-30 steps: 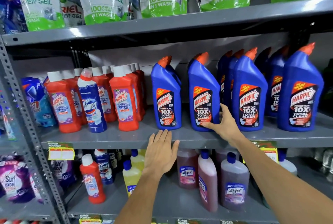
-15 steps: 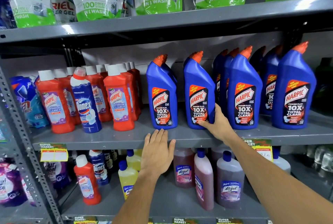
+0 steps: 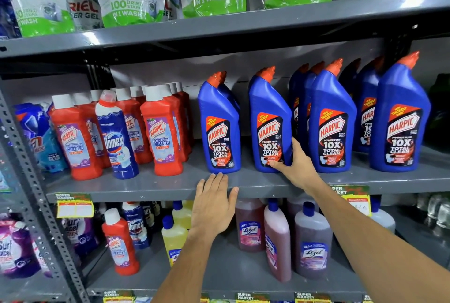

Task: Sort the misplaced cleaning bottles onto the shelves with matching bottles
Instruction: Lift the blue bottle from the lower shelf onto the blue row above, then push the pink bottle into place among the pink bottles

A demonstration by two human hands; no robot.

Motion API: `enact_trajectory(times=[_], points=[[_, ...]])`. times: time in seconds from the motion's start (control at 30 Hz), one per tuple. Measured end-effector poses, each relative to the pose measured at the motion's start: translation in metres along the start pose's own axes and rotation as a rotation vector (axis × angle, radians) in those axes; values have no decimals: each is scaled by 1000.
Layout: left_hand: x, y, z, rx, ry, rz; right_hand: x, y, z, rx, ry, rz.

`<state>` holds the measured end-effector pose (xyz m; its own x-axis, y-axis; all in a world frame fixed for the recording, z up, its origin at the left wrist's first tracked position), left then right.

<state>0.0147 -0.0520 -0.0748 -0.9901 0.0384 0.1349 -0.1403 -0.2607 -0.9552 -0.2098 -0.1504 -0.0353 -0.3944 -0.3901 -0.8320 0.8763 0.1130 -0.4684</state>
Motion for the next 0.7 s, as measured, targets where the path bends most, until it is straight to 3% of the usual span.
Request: enact_trajectory(times=[0.3,0.43,0.57,0.7], points=[[-4,1,1,-8,51,-14,-6,-4,-20,148,-88,20],[-1,12,-20,115,158,116,-17,14,-47,209,-213,-104],[-3,52,-45,166,208,118,-16,39,-90,375,-339,-161],[-16,112,-61,61,168,89,25,71,-125,456,-304,-146]])
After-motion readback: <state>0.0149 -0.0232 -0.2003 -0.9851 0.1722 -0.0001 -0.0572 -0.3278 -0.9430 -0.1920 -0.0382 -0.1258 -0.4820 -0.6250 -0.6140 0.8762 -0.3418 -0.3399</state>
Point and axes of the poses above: each hand's wrist, its own z-axis towards the middle knuckle, its own y-axis out of the palm, x = y × z, the point moved 7 cm from there along z, towards the middle knuckle, and after that the axes turned 13 degrees about -x, right-handed, at the moved point
